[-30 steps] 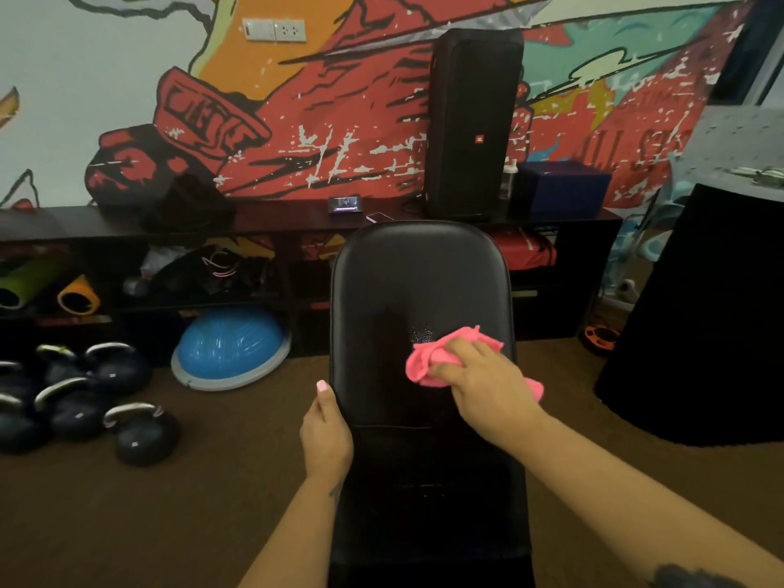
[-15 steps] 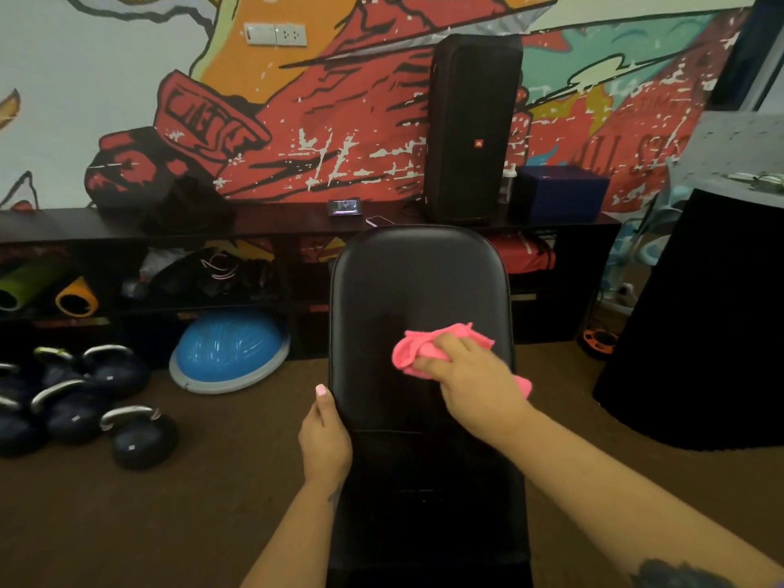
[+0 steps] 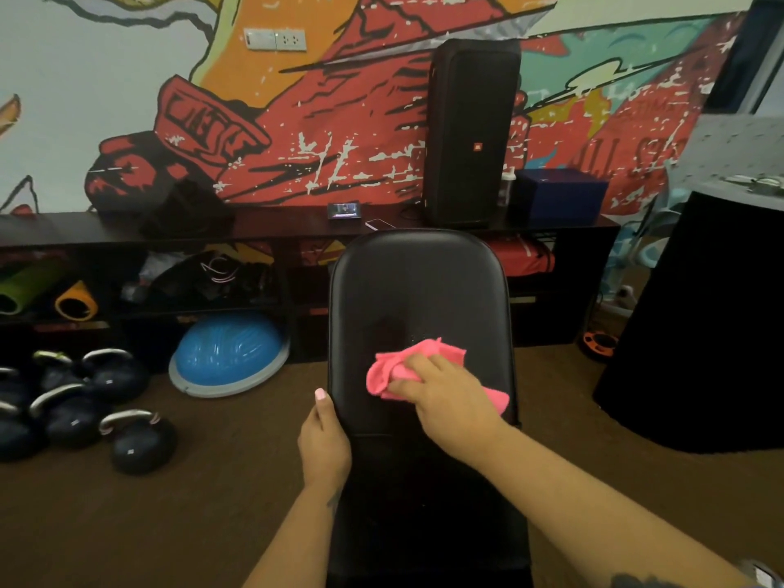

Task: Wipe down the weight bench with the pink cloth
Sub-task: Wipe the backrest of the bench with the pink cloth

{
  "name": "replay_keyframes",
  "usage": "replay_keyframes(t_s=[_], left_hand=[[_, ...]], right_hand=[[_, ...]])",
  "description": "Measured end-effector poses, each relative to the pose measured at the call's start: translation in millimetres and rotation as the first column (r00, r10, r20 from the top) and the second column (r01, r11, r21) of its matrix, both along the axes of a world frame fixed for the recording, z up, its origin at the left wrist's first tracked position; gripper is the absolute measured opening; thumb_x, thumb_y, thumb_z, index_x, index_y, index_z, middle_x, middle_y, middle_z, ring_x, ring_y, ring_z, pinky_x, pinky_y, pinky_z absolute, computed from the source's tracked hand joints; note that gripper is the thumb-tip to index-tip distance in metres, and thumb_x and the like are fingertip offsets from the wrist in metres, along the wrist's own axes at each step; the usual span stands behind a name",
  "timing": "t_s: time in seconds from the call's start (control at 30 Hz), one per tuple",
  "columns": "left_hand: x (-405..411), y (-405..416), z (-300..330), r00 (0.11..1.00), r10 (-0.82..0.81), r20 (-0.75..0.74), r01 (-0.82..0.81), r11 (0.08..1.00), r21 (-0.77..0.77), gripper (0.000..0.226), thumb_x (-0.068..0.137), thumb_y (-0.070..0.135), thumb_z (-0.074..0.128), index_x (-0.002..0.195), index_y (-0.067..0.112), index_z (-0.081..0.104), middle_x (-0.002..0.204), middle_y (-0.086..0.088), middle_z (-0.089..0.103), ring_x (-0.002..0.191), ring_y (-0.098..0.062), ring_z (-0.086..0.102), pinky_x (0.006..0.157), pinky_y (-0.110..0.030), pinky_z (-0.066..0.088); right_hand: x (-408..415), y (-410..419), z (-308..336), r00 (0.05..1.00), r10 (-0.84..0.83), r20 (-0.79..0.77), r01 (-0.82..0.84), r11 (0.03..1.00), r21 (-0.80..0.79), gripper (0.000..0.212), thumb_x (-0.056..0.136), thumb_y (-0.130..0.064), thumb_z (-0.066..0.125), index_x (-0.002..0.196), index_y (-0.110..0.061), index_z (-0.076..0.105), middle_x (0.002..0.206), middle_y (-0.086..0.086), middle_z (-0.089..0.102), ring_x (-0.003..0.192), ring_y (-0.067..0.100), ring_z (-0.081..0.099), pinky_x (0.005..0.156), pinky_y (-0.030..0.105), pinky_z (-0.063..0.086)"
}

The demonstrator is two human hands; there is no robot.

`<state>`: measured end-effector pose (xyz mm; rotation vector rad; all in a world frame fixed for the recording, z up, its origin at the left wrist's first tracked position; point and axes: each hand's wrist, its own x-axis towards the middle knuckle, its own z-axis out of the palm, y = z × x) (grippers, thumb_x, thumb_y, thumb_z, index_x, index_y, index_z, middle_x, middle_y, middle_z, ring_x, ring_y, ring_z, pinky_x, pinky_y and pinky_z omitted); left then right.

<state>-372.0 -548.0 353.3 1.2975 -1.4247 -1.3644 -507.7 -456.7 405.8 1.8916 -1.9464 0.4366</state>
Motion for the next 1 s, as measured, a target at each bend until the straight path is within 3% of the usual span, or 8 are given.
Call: replay_keyframes(t_s=[0.1, 0.2, 0.37, 0.53, 0.63, 0.77, 0.9, 1.0], left_hand=[[0, 1, -1, 1.000, 0.004, -0.014, -0.004, 1.000, -0.018, 0.054, 0.100, 0.047, 0.023, 0.105, 0.010, 0.062, 0.094, -0.004, 0.058, 0.091, -0.018, 0.052, 0.080, -0.030, 0.036], [0, 0, -1, 1.000, -0.001, -0.009, 0.001, 1.000, -0.001, 0.051, 0.099, 0.049, 0.022, 0.101, 0.014, 0.059, 0.096, -0.003, 0.057, 0.094, -0.017, 0.051, 0.082, -0.032, 0.036], [0, 0, -2, 1.000, 0.010, -0.014, -0.010, 1.000, -0.010, 0.051, 0.100, 0.048, 0.023, 0.103, 0.013, 0.060, 0.097, -0.003, 0.056, 0.094, -0.017, 0.050, 0.081, -0.030, 0.035], [1, 0, 0, 1.000, -0.004, -0.017, 0.004, 1.000, -0.016, 0.053, 0.100, 0.046, 0.023, 0.106, 0.009, 0.061, 0.096, -0.003, 0.057, 0.093, -0.016, 0.051, 0.080, -0.029, 0.035], [1, 0, 1, 1.000, -0.019, -0.010, 0.019, 1.000, 0.013, 0.049, 0.099, 0.049, 0.022, 0.098, 0.016, 0.058, 0.088, 0.003, 0.057, 0.089, -0.014, 0.051, 0.080, -0.030, 0.036], [1, 0, 1, 1.000, -0.012, -0.011, 0.012, 1.000, 0.014, 0.045, 0.099, 0.048, 0.022, 0.094, 0.018, 0.055, 0.084, 0.007, 0.054, 0.091, -0.013, 0.050, 0.081, -0.030, 0.035], [0, 1, 3, 1.000, 0.001, -0.012, -0.001, 1.000, -0.014, 0.050, 0.101, 0.045, 0.023, 0.106, 0.011, 0.060, 0.093, 0.002, 0.054, 0.093, -0.014, 0.049, 0.080, -0.029, 0.034], [1, 0, 3, 1.000, -0.017, -0.004, 0.017, 1.000, -0.003, 0.046, 0.100, 0.045, 0.023, 0.098, 0.015, 0.057, 0.091, 0.003, 0.053, 0.090, -0.012, 0.049, 0.079, -0.028, 0.034]], right_hand=[[-4, 16, -6, 0.996, 0.079, -0.034, -0.076, 0.993, 0.086, 0.034, 0.066, -0.011, 0.056, 0.091, -0.028, 0.072, 0.099, 0.000, 0.064, 0.087, 0.023, 0.060, 0.061, 0.037, 0.054], [-25, 21, 3, 0.999, -0.019, -0.028, 0.020, 1.000, 0.018, 0.036, 0.069, -0.017, 0.042, 0.084, -0.027, 0.073, 0.092, 0.001, 0.063, 0.082, 0.025, 0.061, 0.060, 0.036, 0.052], [-21, -7, 20, 0.993, -0.112, 0.026, 0.114, 0.988, -0.103, 0.044, 0.070, -0.016, 0.037, 0.095, -0.021, 0.073, 0.091, 0.007, 0.062, 0.080, 0.032, 0.060, 0.055, 0.040, 0.052], [-10, 7, 7, 0.998, 0.028, -0.064, -0.025, 0.998, 0.051, 0.036, 0.064, -0.012, 0.057, 0.091, -0.029, 0.073, 0.094, 0.000, 0.064, 0.081, 0.024, 0.061, 0.060, 0.034, 0.051], [-29, 13, 17, 0.998, -0.050, -0.034, 0.049, 0.998, -0.035, 0.034, 0.068, -0.018, 0.043, 0.082, -0.026, 0.072, 0.088, 0.001, 0.063, 0.076, 0.026, 0.061, 0.060, 0.033, 0.050], [-31, -11, 34, 0.986, -0.160, 0.053, 0.166, 0.976, -0.140, 0.043, 0.070, -0.015, 0.037, 0.093, -0.021, 0.073, 0.091, 0.007, 0.062, 0.078, 0.032, 0.060, 0.057, 0.037, 0.051], [-6, -24, 23, 0.998, -0.068, 0.015, 0.068, 0.996, -0.060, 0.044, 0.067, -0.007, 0.050, 0.103, -0.023, 0.071, 0.097, 0.008, 0.063, 0.082, 0.032, 0.059, 0.056, 0.042, 0.053], [-8, -10, 14, 0.999, 0.003, -0.042, -0.004, 1.000, -0.014, 0.038, 0.067, -0.012, 0.048, 0.091, -0.026, 0.073, 0.092, 0.004, 0.064, 0.078, 0.028, 0.061, 0.057, 0.036, 0.053]])
